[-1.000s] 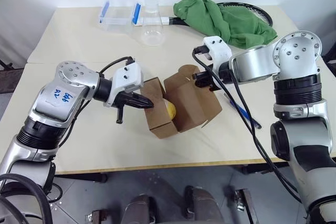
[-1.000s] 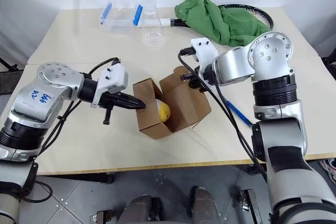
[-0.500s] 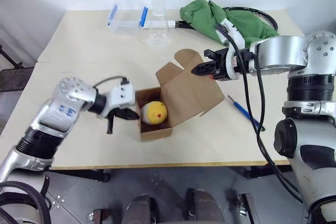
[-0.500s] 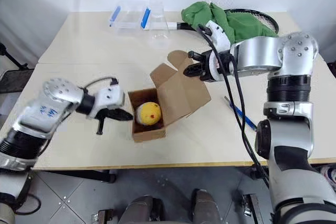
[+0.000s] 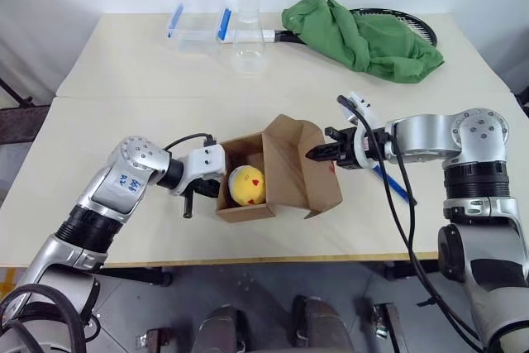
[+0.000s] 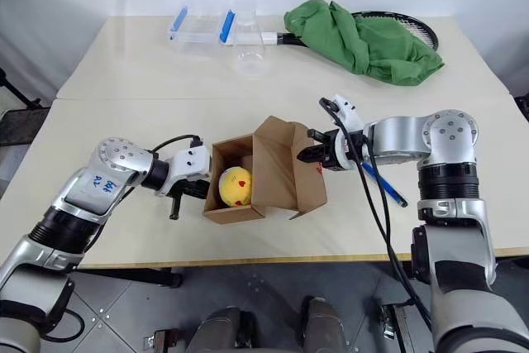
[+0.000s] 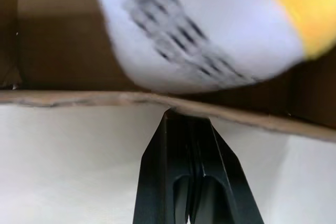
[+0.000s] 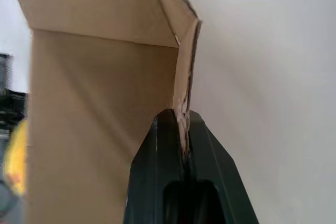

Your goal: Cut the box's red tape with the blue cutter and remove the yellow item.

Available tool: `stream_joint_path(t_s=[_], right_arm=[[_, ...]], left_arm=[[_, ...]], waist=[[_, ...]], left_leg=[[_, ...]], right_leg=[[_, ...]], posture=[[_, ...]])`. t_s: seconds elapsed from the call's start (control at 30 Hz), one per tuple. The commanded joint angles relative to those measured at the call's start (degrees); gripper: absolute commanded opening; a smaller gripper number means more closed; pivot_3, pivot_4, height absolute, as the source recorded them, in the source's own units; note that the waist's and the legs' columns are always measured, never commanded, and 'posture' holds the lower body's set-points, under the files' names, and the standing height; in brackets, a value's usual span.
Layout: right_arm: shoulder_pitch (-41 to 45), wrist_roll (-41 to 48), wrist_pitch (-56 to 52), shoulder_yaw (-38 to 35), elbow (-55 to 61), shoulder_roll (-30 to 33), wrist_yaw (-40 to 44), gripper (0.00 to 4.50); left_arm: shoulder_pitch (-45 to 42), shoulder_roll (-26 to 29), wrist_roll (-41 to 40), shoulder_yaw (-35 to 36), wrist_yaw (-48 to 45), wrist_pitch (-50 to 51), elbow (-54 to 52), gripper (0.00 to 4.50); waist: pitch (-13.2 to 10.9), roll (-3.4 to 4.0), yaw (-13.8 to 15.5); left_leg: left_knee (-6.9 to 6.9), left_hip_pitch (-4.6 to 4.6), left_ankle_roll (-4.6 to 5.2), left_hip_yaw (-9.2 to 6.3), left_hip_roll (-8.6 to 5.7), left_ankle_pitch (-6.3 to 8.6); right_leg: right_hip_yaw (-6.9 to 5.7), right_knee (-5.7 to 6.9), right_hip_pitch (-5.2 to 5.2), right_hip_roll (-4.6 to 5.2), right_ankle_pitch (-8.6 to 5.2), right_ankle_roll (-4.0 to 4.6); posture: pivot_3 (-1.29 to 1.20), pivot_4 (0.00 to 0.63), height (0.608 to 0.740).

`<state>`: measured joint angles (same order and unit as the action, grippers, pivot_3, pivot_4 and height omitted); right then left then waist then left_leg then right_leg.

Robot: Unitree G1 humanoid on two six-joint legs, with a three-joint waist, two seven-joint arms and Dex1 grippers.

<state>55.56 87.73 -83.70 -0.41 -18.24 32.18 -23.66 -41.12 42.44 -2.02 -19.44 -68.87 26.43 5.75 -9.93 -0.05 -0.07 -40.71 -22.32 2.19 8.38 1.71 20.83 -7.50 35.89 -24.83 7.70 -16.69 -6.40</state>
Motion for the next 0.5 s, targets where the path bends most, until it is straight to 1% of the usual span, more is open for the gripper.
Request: stream_joint_path(t_s=[0.03, 0.1, 0.13, 0.17, 0.2, 0.27, 0.37, 0.47, 0.5], right_arm=[[-1.5, -13.6, 5.5, 4.7, 10.6, 3.0, 10.6, 0.03], [-2.0, -17.4, 5.7, 4.3, 10.0, 2.9, 12.3, 0.03], [-1.9, -19.2, 5.5, 4.2, 10.1, 3.3, 13.9, 0.33], [-1.7, -20.8, 5.3, 4.1, 10.3, 3.7, 15.4, 0.41], [-1.5, -22.5, 5.3, 4.0, 10.7, 4.1, 17.1, 0.61], [-0.9, -26.0, 5.8, 4.3, 11.8, 5.7, 20.7, 1.29], [-0.6, -30.3, 6.6, 5.0, 13.5, 8.1, 27.0, 2.25], [-0.8, -34.9, 7.7, 6.2, 14.8, 10.0, 33.0, 3.29], [-1.0, -36.7, 9.1, 6.9, 15.6, 11.8, 36.1, 3.59]], left_arm=[[-1.2, -0.5, 0.9, 0.8, 0.9, -0.8, 1.4, 0.0], [-1.6, -0.4, 1.4, 0.8, 1.2, -0.5, 2.3, 0.0], [-1.8, -0.3, 1.4, 0.9, 1.1, -0.3, 2.7, 0.0], [-2.1, -0.2, 1.3, 1.0, 1.0, 0.4, 3.1, 0.0], [-2.3, -0.1, 1.2, 1.1, 0.9, 0.9, 3.4, 0.0], [-3.4, -0.1, 1.4, 1.2, 1.1, 3.8, 4.6, 0.0], [-4.8, 0.2, 2.3, 1.3, 2.4, 6.8, 5.9, 0.54], [-5.3, 0.5, 2.7, 1.7, 3.7, 7.0, 6.3, 1.43], [-5.5, 0.8, 2.6, 2.6, 4.3, 7.1, 6.6, 1.69]], waist=[[0.0, 0.0, 0.0], [0.0, 0.0, -0.1], [0.0, 0.0, -0.1], [0.0, 0.0, -0.1], [0.0, 0.0, -0.1], [0.0, 0.0, -0.1], [0.0, 0.0, -0.1], [0.0, 0.0, -0.2], [0.0, 0.0, -0.2]], left_leg=[[-0.04, -0.03, 0.0, 0.0, -0.01, 0.0], [-0.12, -0.07, 0.02, 0.0, -0.02, 0.01], [-0.16, -0.07, 0.02, 0.0, 0.0, 0.01], [-0.17, -0.06, 0.02, 0.0, 0.01, 0.01], [-0.18, -0.06, 0.02, 0.0, 0.01, 0.01], [-0.18, -0.06, 0.02, 0.0, 0.02, 0.01], [-0.19, -0.08, 0.02, 0.01, 0.01, 0.01], [-0.18, -0.05, 0.02, 0.01, 0.01, 0.01], [-0.18, -0.05, 0.01, 0.01, 0.01, 0.01]], right_leg=[[-0.01, 0.0, 0.0, 0.01, 0.0, 0.0], [-0.01, 0.01, 0.0, 0.01, 0.01, -0.02], [-0.02, 0.01, 0.01, 0.0, 0.01, -0.02], [-0.01, 0.03, 0.01, 0.0, 0.01, -0.02], [-0.01, 0.05, 0.0, -0.01, 0.01, -0.02], [-0.02, 0.06, 0.0, -0.01, 0.01, -0.02], [-0.02, 0.06, -0.01, -0.02, 0.01, -0.02], [-0.02, 0.06, 0.01, -0.02, 0.01, -0.02], [-0.01, 0.06, 0.0, -0.03, 0.01, -0.02]], posture=[[0.0, 0.15, 0.74], [0.0, 0.15, 0.74], [0.0, 0.15, 0.74], [0.0, 0.15, 0.74], [0.0, 0.15, 0.74], [0.0, 0.15, 0.74], [0.0, 0.15, 0.74], [0.0, 0.15, 0.74], [0.0, 0.15, 0.74]])
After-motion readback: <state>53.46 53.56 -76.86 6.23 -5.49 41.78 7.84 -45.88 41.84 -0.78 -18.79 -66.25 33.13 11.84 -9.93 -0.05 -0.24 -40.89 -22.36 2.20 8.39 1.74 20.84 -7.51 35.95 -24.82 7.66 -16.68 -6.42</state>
